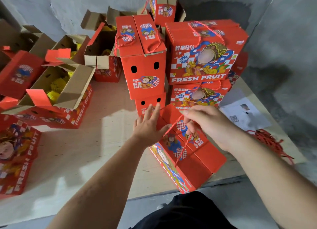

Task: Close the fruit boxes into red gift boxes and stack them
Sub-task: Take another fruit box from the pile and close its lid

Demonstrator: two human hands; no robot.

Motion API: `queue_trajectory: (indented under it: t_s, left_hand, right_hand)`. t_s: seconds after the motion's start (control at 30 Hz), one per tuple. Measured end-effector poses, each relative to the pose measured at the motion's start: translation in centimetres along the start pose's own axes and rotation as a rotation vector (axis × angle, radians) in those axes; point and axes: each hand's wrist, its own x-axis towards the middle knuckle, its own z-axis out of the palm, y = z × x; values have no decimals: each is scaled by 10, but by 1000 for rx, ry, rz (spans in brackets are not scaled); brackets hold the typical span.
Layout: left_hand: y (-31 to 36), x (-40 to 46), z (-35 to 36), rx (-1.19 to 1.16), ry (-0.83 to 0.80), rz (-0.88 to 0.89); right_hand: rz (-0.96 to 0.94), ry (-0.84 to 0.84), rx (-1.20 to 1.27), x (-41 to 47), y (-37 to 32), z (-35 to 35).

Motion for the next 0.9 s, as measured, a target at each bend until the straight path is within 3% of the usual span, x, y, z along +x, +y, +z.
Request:
queue_trajectory:
  t_s: [0.1,0.23,0.33,0.47,0.53,0.6,0.73,0.8,0.9]
  left_hand:
    - [10,21,-4,-85,-60,-210]
    - [9,23,-18,-83,-195,-264]
    - [8,-7,-17,-243,-312,-351]
    - [16,-48,13,-564,-129,-502]
    - [23,-51,12,-796,-10,-513]
    - [31,-50,-1,-898,-15,-474]
    - [37,-54,-24,-873,-136,-382]
    - [32,-56,-29,-970,-1,-351]
    - [29,-58,-23,-1092,213,-398]
  right_hand:
    - [-7,-11,-37,-5,5,14]
    - [18,85,25,0,-1,-3]
    - [23,60,-103,1,2,-6]
    - [-19,148,-285,0,-5,-9]
    - [-83,214,-229,2,-13,-12]
    - [-105,161,-125,5,-20,-9]
    - [-110,150,-452,7,-39,-37]
    - [-189,242,-377,10,-56,-62]
    - [-178,291,18,22,-74,-76]
